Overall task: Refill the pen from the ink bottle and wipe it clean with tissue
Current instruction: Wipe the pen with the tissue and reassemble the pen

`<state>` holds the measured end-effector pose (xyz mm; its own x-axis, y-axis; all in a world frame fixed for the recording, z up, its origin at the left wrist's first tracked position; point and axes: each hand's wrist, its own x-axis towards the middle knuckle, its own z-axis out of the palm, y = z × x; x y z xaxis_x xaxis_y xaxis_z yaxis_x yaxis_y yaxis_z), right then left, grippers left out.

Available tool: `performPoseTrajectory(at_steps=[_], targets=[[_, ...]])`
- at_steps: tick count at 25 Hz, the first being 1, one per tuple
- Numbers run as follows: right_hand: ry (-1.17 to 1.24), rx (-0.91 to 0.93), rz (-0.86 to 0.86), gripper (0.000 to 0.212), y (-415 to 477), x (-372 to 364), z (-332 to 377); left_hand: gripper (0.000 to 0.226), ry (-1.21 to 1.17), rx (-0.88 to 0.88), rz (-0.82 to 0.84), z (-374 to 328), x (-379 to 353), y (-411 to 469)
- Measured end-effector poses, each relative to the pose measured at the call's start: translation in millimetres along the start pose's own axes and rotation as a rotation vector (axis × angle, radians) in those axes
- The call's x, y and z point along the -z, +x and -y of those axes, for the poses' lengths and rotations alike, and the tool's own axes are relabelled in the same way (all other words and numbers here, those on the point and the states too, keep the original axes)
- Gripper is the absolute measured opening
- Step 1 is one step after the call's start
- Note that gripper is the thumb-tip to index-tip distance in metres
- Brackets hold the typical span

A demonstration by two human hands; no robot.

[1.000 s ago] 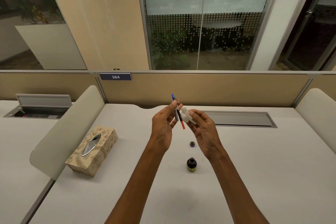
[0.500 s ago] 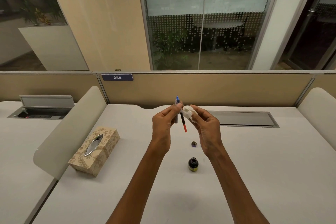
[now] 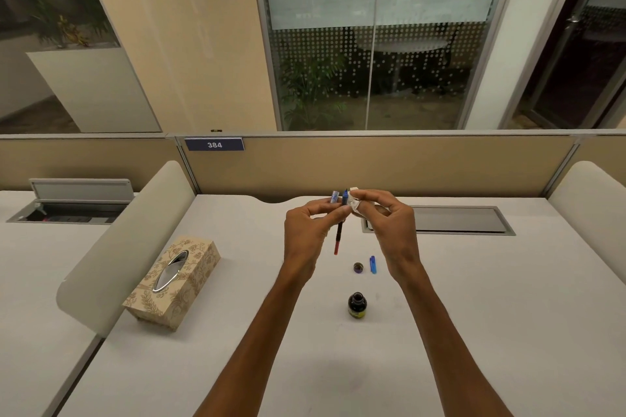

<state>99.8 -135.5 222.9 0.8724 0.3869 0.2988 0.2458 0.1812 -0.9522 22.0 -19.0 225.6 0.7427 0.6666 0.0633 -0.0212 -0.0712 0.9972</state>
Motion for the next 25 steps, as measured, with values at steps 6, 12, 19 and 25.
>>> performPoseTrajectory(at_steps=[6, 12, 19, 25], targets=[[0.296, -0.136, -0.030, 0.025, -2.5, 3.4, -5.7, 0.027, -0.288, 0.166, 0.035, -3.9, 3.7, 3.8], [0.376, -0.327, 0.015, 0.013, -20.2, -20.8, -24.1, 0.044, -0.540, 0.239, 0.060, -9.5, -10.3, 10.1], [0.329, -0.236, -0.034, 0.025, -28.6, -34.5, -31.5, 0.045, -0.679, 0.296, 0.019, -2.8, -13.2, 14.8], [-0.018, -0.084, -0.191, 0.044, -39.7, -55.1, -27.4, 0.039, -0.667, 0.350, 0.046, 0.5, -19.8, 8.1]])
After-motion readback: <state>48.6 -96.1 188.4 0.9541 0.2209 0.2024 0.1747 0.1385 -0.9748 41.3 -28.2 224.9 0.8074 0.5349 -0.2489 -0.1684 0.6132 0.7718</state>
